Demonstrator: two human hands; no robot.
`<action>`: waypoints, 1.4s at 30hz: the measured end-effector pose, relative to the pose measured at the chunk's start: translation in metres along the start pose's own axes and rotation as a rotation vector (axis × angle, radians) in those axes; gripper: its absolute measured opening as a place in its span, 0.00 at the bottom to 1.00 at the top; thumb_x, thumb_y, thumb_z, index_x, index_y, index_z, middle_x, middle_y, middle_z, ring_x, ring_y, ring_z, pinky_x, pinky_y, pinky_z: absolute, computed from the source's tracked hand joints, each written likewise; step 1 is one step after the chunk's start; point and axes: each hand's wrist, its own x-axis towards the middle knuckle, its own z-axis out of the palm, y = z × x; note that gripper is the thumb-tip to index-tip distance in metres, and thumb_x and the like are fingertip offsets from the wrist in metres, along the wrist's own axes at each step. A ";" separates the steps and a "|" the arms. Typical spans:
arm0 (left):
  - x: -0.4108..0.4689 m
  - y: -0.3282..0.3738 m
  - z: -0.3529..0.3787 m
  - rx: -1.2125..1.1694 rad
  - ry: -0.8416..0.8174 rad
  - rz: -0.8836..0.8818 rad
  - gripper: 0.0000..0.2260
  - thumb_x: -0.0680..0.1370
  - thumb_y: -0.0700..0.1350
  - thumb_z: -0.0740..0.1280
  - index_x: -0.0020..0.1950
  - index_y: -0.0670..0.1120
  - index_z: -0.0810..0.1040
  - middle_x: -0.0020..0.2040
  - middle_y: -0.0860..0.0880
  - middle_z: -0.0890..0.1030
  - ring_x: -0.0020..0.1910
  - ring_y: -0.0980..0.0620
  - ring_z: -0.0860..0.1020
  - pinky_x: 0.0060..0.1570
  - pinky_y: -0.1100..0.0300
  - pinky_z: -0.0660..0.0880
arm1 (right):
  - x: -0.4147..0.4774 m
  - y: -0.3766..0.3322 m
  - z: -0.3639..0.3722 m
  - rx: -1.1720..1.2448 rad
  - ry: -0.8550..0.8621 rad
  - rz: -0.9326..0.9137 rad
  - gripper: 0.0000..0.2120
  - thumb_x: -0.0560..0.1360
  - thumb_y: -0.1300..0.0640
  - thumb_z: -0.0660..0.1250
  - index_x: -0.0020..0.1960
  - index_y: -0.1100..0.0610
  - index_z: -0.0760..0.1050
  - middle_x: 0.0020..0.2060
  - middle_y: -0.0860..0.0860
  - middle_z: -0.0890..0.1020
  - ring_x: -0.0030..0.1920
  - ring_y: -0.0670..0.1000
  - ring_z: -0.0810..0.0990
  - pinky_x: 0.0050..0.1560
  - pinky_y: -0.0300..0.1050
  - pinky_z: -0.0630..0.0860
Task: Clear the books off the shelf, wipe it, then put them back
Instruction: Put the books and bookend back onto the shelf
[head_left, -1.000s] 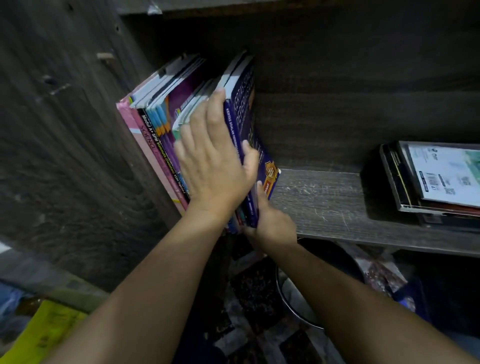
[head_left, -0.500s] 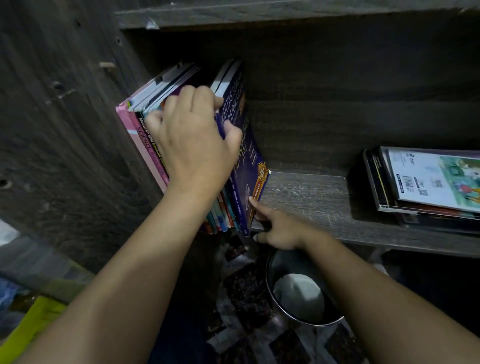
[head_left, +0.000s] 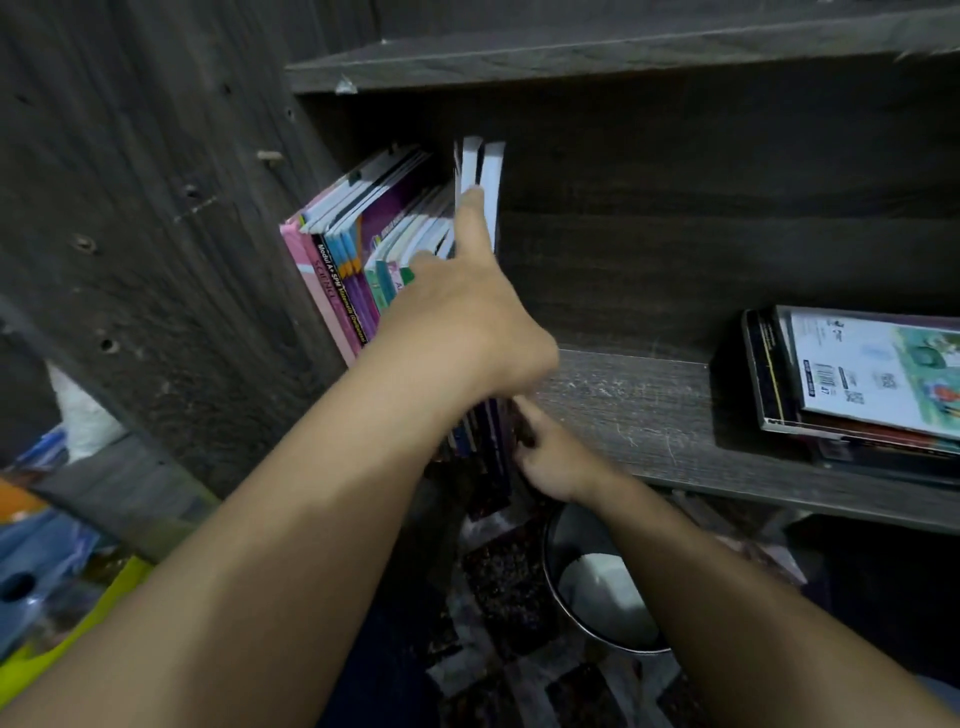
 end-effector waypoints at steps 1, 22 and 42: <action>0.003 0.003 0.000 0.077 0.009 0.003 0.49 0.73 0.49 0.70 0.76 0.56 0.33 0.57 0.42 0.71 0.39 0.48 0.71 0.36 0.55 0.68 | -0.001 0.002 -0.001 -0.042 -0.010 -0.004 0.37 0.74 0.60 0.62 0.76 0.38 0.53 0.74 0.47 0.66 0.72 0.47 0.65 0.72 0.45 0.64; -0.019 -0.026 -0.030 0.506 0.135 0.104 0.36 0.78 0.46 0.64 0.78 0.60 0.46 0.65 0.41 0.73 0.60 0.39 0.74 0.50 0.50 0.72 | -0.006 -0.022 -0.024 0.172 0.052 -0.089 0.25 0.80 0.62 0.59 0.73 0.41 0.65 0.60 0.46 0.77 0.48 0.37 0.78 0.50 0.35 0.75; -0.052 -0.057 -0.072 0.841 -0.009 -0.016 0.33 0.80 0.47 0.63 0.79 0.59 0.47 0.71 0.44 0.70 0.63 0.42 0.73 0.52 0.53 0.73 | 0.016 -0.198 -0.027 -0.585 0.045 -0.387 0.44 0.71 0.60 0.66 0.74 0.32 0.47 0.78 0.52 0.44 0.77 0.62 0.45 0.74 0.63 0.54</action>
